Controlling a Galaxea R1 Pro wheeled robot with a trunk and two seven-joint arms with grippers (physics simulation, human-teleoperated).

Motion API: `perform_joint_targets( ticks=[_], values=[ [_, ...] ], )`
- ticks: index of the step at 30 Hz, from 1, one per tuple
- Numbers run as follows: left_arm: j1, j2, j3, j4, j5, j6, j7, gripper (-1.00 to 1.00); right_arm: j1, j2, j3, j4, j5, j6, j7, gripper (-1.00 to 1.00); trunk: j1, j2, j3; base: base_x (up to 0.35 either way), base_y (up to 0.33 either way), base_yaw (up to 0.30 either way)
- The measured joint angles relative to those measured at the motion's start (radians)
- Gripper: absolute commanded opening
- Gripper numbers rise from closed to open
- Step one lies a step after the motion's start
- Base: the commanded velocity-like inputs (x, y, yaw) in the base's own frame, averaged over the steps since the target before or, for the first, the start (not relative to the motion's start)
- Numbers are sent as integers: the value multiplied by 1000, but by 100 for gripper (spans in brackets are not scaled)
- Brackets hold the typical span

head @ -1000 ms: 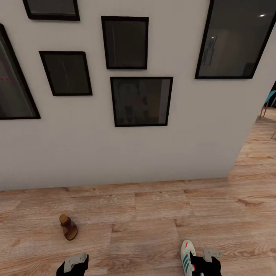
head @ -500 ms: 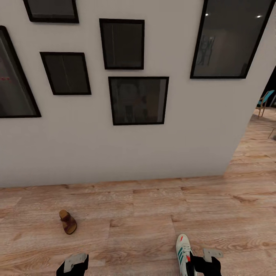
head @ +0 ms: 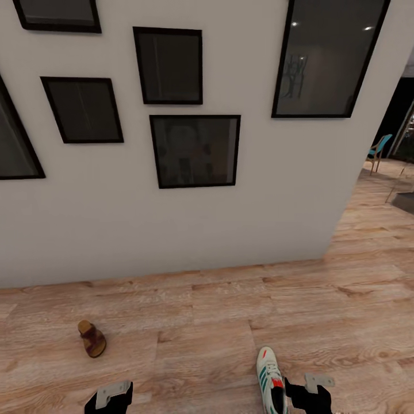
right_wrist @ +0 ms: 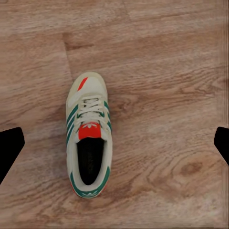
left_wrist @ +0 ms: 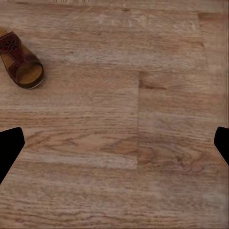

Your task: Pick up the two gym shoes and the two sandals from the corridor floor and place them onto the hallstand (shoe rack) in the corridor, making sure they are on the rack and not on the floor. Arrange them so the two gym shoes are next to each other and the two sandals are next to each other.

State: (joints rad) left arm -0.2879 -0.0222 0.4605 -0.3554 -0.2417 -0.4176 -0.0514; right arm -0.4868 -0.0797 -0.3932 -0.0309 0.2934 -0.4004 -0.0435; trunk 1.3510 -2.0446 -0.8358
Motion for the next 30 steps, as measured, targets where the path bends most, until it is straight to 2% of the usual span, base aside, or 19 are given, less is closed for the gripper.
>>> perform_joint_targets(
  ticks=[8,25,30],
  values=[
    [0,0,-1,0,0,0,0,100,0,0,0,-1,0,0,-1,100,0,0,0,0,0,-211],
    [-6,3,2,-5,-1,6,0,100,0,0,2,-11,4,0,5,100,0,0,0,0,0,-11],
    [-58,6,3,-11,-5,22,-1,100,0,0,1,-78,6,3,8,100,0,0,0,0,0,0]
  ],
)
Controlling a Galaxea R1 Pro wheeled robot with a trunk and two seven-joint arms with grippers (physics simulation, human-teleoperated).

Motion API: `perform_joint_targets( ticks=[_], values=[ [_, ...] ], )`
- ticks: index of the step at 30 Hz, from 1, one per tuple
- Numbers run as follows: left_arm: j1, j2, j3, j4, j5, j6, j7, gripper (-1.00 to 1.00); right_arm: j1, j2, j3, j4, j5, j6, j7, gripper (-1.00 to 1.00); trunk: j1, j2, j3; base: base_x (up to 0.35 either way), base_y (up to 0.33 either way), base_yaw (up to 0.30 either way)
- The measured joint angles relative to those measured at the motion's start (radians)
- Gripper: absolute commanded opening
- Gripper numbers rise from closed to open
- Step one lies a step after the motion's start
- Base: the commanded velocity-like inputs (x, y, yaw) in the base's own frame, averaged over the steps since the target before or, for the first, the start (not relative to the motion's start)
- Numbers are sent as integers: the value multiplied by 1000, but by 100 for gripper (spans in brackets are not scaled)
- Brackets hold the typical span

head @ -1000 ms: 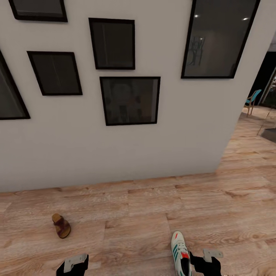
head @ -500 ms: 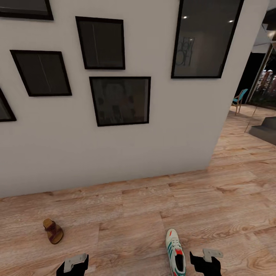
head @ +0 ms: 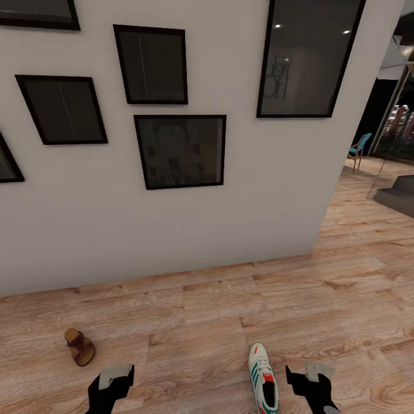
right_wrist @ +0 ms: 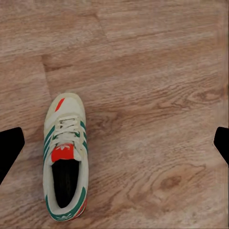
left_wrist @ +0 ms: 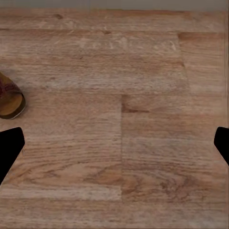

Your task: Pick up the two gym shoes and the two sandals from the corridor floor and place them onto the hallstand (shoe rack) in the corridor, making sure they are on the rack and not on the floor. Arrange them so the two gym shoes are next to each other and the two sandals are next to each other.

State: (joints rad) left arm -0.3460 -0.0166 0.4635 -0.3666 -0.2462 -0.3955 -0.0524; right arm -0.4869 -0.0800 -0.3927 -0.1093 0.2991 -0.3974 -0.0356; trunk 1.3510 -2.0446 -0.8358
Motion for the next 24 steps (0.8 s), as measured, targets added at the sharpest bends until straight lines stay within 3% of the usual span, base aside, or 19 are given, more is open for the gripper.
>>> perform_joint_targets(
  ticks=[1,3,5,6,10,14,15,24],
  values=[
    [-44,3,-1,4,-2,7,0,100,0,1,-1,-58,0,4,1,100,0,0,0,0,0,0],
    [-79,6,-1,6,-6,21,0,100,0,2,-1,-106,0,10,2,100,0,0,0,0,0,0],
    [-121,9,-1,7,-21,60,0,100,0,3,0,-171,0,29,10,100,0,0,0,0,0,0],
    [-154,9,-1,2,-41,114,0,100,0,3,1,-226,-1,63,25,100,0,0,0,0,0,0],
    [-207,4,-1,-3,-78,190,-1,100,0,4,4,-306,1,123,78,100,0,0,0,0,0,0],
    [-235,-3,0,-5,-95,215,-4,100,0,3,5,-345,4,146,142,100,0,0,0,0,0,0],
    [-249,-7,1,-6,-103,225,-9,100,0,2,4,-368,5,157,194,100,0,0,0,0,0,0],
    [-255,-21,-2,-6,-107,227,-15,100,0,2,4,-383,2,163,218,100,0,0,0,0,0,0]
  ],
)
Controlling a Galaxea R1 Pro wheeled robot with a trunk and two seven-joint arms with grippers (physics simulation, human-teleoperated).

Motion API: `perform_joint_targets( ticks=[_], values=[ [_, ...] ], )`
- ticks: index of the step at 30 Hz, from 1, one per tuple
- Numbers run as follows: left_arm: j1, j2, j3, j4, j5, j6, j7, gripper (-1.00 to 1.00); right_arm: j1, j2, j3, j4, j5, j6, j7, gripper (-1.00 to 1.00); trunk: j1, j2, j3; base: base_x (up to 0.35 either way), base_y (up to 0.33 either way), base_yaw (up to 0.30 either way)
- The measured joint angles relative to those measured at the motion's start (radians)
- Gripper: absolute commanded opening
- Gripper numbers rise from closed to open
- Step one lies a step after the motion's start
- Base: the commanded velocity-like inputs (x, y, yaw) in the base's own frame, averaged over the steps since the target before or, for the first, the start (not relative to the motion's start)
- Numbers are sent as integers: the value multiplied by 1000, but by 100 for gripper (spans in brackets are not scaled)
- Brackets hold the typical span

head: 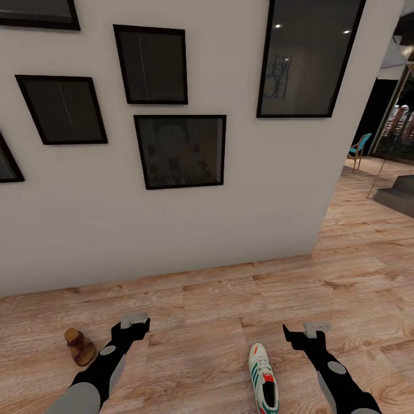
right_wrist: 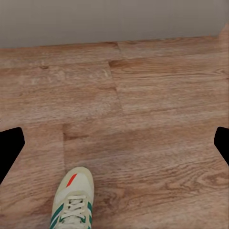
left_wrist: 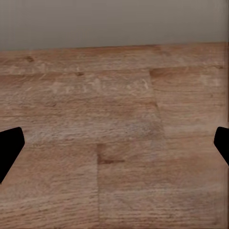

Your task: Pick up the two gym shoes and the two sandals from the corridor floor and place them onto the hallstand (shoe rack) in the corridor, making sure they are on the rack and not on the floor. Arrange them so the two gym shoes are next to each other and the two sandals are next to each other.

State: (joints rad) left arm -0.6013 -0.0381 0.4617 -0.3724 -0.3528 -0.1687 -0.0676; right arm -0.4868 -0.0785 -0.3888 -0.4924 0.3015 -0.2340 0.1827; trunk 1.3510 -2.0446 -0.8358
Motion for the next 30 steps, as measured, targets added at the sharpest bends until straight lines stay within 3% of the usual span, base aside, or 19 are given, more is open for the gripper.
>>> perform_joint_targets(
  ticks=[7,8,10,16,22,27,28,30],
  values=[
    [0,-7,-72,2,-1,0,-4,100,0,2,0,-2,-2,4,1,100,0,0,0,0,0,0],
    [1,-9,-145,1,-1,0,-4,100,0,3,1,1,-4,17,2,100,0,0,0,0,0,0],
    [1,-9,-161,1,-1,1,-4,100,0,4,1,1,-4,24,2,100,0,0,0,0,0,0],
    [1,-10,-181,1,2,3,-4,100,0,8,2,5,-3,34,2,100,0,0,0,0,0,0],
    [-6,-14,-187,-8,7,10,-2,100,0,5,-1,12,-2,35,0,100,23,-42,-19,0,0,0],
    [-25,-36,-188,-31,18,15,0,100,0,4,-1,35,-1,34,-3,100,42,-77,-34,0,0,0],
    [-32,-53,-188,-35,21,17,0,100,0,2,-1,46,0,34,0,100,46,-84,-38,0,0,0],
    [-35,-63,-188,-35,22,19,-1,100,0,0,-1,50,1,33,2,100,54,-98,-44,0,0,0]
  ],
)
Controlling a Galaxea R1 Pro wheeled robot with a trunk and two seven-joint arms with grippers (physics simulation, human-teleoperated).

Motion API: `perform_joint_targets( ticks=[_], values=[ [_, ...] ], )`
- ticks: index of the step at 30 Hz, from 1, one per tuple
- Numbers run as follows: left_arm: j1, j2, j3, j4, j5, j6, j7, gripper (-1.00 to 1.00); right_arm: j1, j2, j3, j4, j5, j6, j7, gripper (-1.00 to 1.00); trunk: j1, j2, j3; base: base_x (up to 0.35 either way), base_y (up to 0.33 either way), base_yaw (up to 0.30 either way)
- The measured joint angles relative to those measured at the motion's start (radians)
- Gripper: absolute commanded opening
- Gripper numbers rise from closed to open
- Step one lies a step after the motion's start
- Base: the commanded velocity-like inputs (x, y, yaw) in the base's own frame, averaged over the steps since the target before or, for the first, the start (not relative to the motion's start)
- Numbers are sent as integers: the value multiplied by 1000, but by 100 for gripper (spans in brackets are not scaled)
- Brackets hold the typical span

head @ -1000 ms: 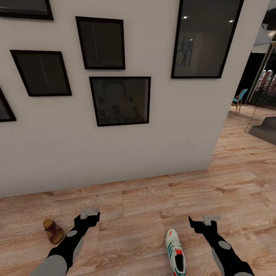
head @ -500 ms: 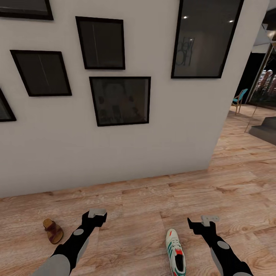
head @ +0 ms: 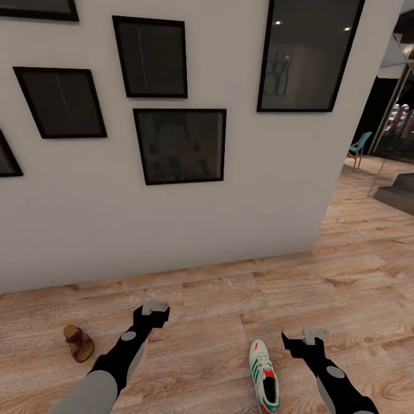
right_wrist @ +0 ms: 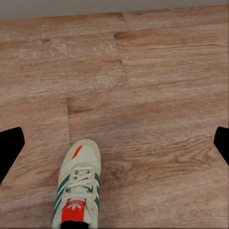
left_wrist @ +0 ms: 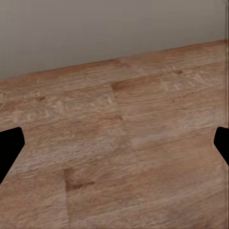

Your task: Pick up the two gym shoes and the two sandals from the corridor floor and place them onto the hallstand (shoe rack) in the corridor, making sure they are on the rack and not on the floor. Arrange them so the two gym shoes are next to each other and the two sandals are next to each other.

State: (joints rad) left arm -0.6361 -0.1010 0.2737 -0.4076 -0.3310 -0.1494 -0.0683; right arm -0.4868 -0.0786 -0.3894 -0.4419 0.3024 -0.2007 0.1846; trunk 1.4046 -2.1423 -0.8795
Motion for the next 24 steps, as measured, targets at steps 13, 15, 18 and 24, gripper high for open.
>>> perform_joint_targets(
  ticks=[13,15,18,24],
  values=[
    [-7,-7,-3,-3,1,13,2,100,0,-2,1,4,0,0,1,100,50,-91,-41,0,0,0],
    [-10,-8,-3,-6,1,23,2,100,0,-1,1,4,0,0,1,100,58,-105,-47,0,0,0],
    [-13,-7,-2,-8,1,45,1,100,0,0,1,4,0,1,0,100,69,-126,-56,0,0,0],
    [-15,-7,-1,-8,3,80,-2,100,0,4,1,6,-1,1,-2,100,92,-168,-76,0,0,0]
  ],
)
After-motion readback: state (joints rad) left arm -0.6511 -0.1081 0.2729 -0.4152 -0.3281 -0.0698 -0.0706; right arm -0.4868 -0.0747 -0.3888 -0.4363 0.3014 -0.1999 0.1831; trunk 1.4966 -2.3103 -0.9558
